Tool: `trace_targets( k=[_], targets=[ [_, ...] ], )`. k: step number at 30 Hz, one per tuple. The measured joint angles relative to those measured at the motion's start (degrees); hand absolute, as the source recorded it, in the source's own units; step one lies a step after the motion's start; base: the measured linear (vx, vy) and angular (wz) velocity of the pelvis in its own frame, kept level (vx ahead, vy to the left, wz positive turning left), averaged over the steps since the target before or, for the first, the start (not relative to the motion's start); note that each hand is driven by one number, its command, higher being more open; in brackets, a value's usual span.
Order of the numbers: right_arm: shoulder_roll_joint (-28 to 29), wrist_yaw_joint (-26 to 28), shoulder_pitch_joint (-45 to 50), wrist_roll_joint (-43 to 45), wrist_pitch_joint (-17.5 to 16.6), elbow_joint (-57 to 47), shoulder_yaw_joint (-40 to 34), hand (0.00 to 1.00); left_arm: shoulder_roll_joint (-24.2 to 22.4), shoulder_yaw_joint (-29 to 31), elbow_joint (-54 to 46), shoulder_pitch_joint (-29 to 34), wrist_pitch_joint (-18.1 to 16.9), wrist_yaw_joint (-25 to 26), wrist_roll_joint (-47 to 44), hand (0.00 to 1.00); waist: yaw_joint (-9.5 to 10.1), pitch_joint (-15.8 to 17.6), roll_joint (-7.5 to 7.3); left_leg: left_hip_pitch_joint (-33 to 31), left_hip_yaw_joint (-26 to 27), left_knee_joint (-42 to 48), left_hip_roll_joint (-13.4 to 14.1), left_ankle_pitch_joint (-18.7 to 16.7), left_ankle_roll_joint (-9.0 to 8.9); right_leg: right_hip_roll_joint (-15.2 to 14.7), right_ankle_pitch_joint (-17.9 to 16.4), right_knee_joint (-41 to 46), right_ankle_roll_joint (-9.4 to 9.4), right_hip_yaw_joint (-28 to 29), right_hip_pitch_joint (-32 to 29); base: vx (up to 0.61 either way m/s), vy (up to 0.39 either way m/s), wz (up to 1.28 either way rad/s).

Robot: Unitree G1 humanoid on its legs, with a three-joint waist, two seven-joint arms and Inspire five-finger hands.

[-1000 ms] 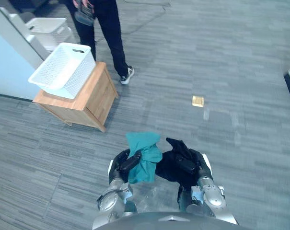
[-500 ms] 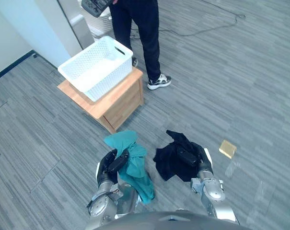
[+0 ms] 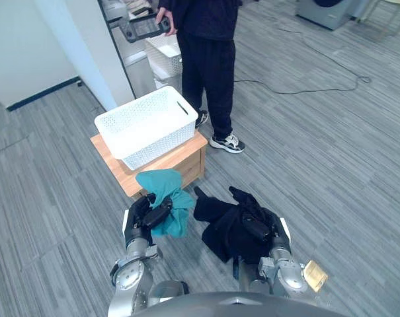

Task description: Tidy up the quilt and then pick up the clothes from the bed and put them into the laundry hamper

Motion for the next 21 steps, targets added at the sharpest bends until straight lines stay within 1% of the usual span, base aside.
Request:
trace_targets(
  k=[1, 2, 3, 4, 5, 6, 7, 8, 9, 10, 11, 12, 13, 14, 15, 16, 17, 18, 21],
  targets=[
    [0.33, -0.1, 0.73, 0.47, 0.01, -1.24, 1.48, 0.0, 0.43, 0.05, 0.06, 0.0, -0.04, -0.01, 0.01, 0.0, 0.33, 0.01, -1.19, 0.87, -0.54, 2.07, 1.87, -2.62, -3.62, -1.35, 2.59, -1.38, 2.94, -0.58, 1.14, 0.23, -0.482, 0.46],
    [-0.07, -0.01, 0.37, 1.31, 0.01, -1.92, 2.8, 0.0, 0.11, -0.01, 0.21, 0.35, 0.19, 0.05, 0.01, 0.0, 0.69, -0.17, -0.4, 2.25, 1.23, 2.68, 4.68, -4.24, -5.44, -0.31, 6.49, 2.89, 3.83, -4.1, 0.53, 0.22, -0.472, 0.42],
    [-0.24, -0.11, 0.31, 1.47, 0.01, -2.44, 3.06, 0.0, -0.38, -0.18, 0.25, 0.35, 0.21, -0.02, 0.02, 0.0, 0.68, -0.23, -0.06, 3.02, 2.99, 2.76, 6.05, -4.2, -5.5, 0.26, 6.92, 5.28, 3.62, -5.27, 0.19, 0.21, -0.429, 0.28],
    [-0.92, -0.31, 0.2, 1.5, 0.01, -3.74, 3.38, 0.0, -2.1, -0.62, 0.29, 0.4, 0.2, -0.31, 0.01, 0.0, 0.99, -0.68, 1.07, 4.19, 5.32, 2.2, 8.66, -2.55, -6.45, 1.8, 4.79, 8.78, 1.81, -7.1, -0.23, 0.32, -0.621, 0.27],
    [-1.17, -0.48, -0.5, 1.48, 0.0, -4.89, 3.82, 0.0, -2.95, -1.45, 0.25, 1.06, 0.14, -0.93, 0.01, 0.0, 1.44, -0.92, 1.75, 4.15, 6.28, 2.93, 10.65, 0.06, -5.84, 3.31, 3.66, 9.4, 0.67, -8.6, 0.48, 0.31, -0.606, 0.28],
    [-1.14, -0.52, -0.96, 1.46, 0.0, -5.39, 4.17, 0.0, -3.11, -1.55, 0.21, 1.14, 0.15, -1.58, 0.01, 0.0, 1.26, -0.87, 1.86, 2.85, 6.25, 5.42, 11.54, 1.16, -4.13, 3.66, 3.19, 9.0, 0.0, -9.69, 1.33, 0.3, -0.589, 0.46],
    [-1.18, -0.58, -1.1, 1.43, -0.02, -6.72, 4.8, 0.0, -3.23, -2.07, 0.23, 1.2, 0.17, -2.17, -0.01, 0.0, 1.09, -0.72, 1.82, -1.72, 6.66, 14.32, 13.53, 4.34, -0.6, 4.03, 2.42, 7.01, -1.01, -11.73, 4.22, 0.2, -0.377, 0.78],
    [-1.27, -0.71, -0.85, 1.36, -0.01, -7.95, 5.19, 0.0, -3.22, -2.45, 0.22, 1.49, 0.18, -2.29, -0.14, 0.0, 1.3, -0.13, 1.68, -5.87, 8.99, 23.41, 15.95, 6.39, -1.95, 3.85, 2.07, 4.02, -1.75, -14.07, 8.99, 0.2, -0.361, 0.84],
    [-1.32, -0.85, -0.65, 1.28, -0.01, -8.48, 5.36, 0.0, -3.23, -2.46, 0.16, 1.82, 0.17, -2.52, -0.22, 0.0, 1.53, -0.08, 1.51, -6.91, 10.8, 25.39, 16.21, 5.22, -2.96, 3.53, 1.89, 2.69, -2.13, -15.06, 11.11, 0.24, -0.361, 0.92],
    [-1.62, -0.87, -0.68, 1.06, -0.6, -9.21, 5.53, 0.0, -3.07, -2.57, 0.15, 3.1, 0.13, -3.07, -0.22, 0.0, 1.84, -0.41, 0.84, -9.81, 15.27, 25.1, 14.82, 2.28, -2.99, 2.58, 1.44, -0.55, -2.92, -17.61, 14.9, 0.21, -0.32, 0.63],
    [-1.77, -0.86, -0.78, 1.06, -0.92, -9.21, 5.53, 0.0, -3.06, -2.57, 0.16, 3.24, 0.13, -3.16, -0.22, 0.0, 1.88, -0.6, 0.91, -10.28, 15.83, 24.25, 14.14, 1.79, -2.8, 2.43, 1.35, -1.07, -3.04, -18.11, 15.44, 0.25, -0.299, 0.67],
    [-2.91, -0.75, -1.56, 1.06, -1.54, -9.17, 5.49, 0.0, -3.08, -2.52, 0.1, 3.52, 0.13, -3.38, -0.2, 0.0, 2.54, -1.09, 1.58, -11.62, 17.37, 17.56, 10.39, 1.55, -2.29, 1.96, 1.6, -2.74, -2.62, -19.37, 16.88, 0.2, -0.147, 0.37],
    [-3.79, -0.23, -2.09, 1.05, -1.67, -8.58, 5.08, 0.0, -3.12, -2.36, 0.07, 3.63, 0.1, -3.34, -0.18, 0.0, 3.04, -1.67, 2.74, -12.19, 18.88, 9.23, 7.74, 5.49, -1.08, 1.99, 1.61, -3.33, -2.23, -20.25, 17.27, 0.24, -0.121, 0.4],
    [-4.11, 0.15, -2.51, 1.05, -1.67, -8.12, 4.74, 0.0, -3.14, -2.32, 0.08, 3.61, 0.1, -3.3, -0.18, 0.0, 2.96, -1.79, 3.42, -12.56, 19.63, 6.16, 6.97, 8.8, -0.62, 2.19, 1.56, -3.57, -2.03, -21.06, 17.91, 0.22, -0.079, 0.35],
    [-4.06, 0.28, -2.88, 1.02, -1.53, -6.6, 4.43, 0.0, -3.17, -2.28, 0.13, 3.65, 0.14, -3.33, -0.13, 0.0, 3.06, -1.85, 3.44, -11.5, 21.26, 3.09, 6.09, 10.92, -1.69, 1.94, 1.62, -3.6, -1.17, -21.66, 18.96, 0.3, -0.063, 0.46],
    [-3.99, 0.29, -2.75, 1.01, -1.29, -5.8, 4.23, 0.0, -3.19, -2.28, -0.02, 3.8, 0.12, -3.33, -0.13, 0.0, 3.02, -2.04, 3.68, -10.13, 21.31, 0.49, 5.0, 11.45, -1.47, 1.49, 2.21, -3.63, -0.17, -22.25, 19.93, 0.28, -0.033, 0.49],
    [-3.83, 0.3, -2.17, 1.0, -1.25, -5.64, 4.08, 0.0, -3.12, -2.27, -0.03, 3.95, 0.11, -3.36, -0.13, 0.0, 3.0, -1.88, 3.39, -9.34, 20.97, -0.36, 4.51, 11.47, -1.44, 1.25, 2.18, -3.65, -0.11, -22.68, 20.57, 0.36, -0.001, 0.62],
    [-2.71, 0.37, -1.08, 0.98, -0.83, -4.89, 3.62, 0.0, -3.02, -2.42, -0.03, 4.15, 0.12, -3.48, -0.14, 0.0, 2.97, -1.28, 2.28, -7.26, 20.13, -1.94, 3.37, 11.76, -1.16, 0.63, 2.1, -3.69, -0.03, -22.93, 22.94, 0.23, 0.029, 0.52],
    [-0.55, 0.4, -0.05, 1.02, -0.82, -4.43, 2.59, 0.0, -2.77, -2.58, -0.03, 5.2, 0.12, -4.05, -0.22, 0.0, 2.87, -1.64, 0.9, -5.06, 19.08, -3.84, 2.23, 11.76, -1.15, 0.0, 2.09, -3.58, -0.03, -24.77, 25.58, 0.17, 0.013, 0.47]
  ],
)
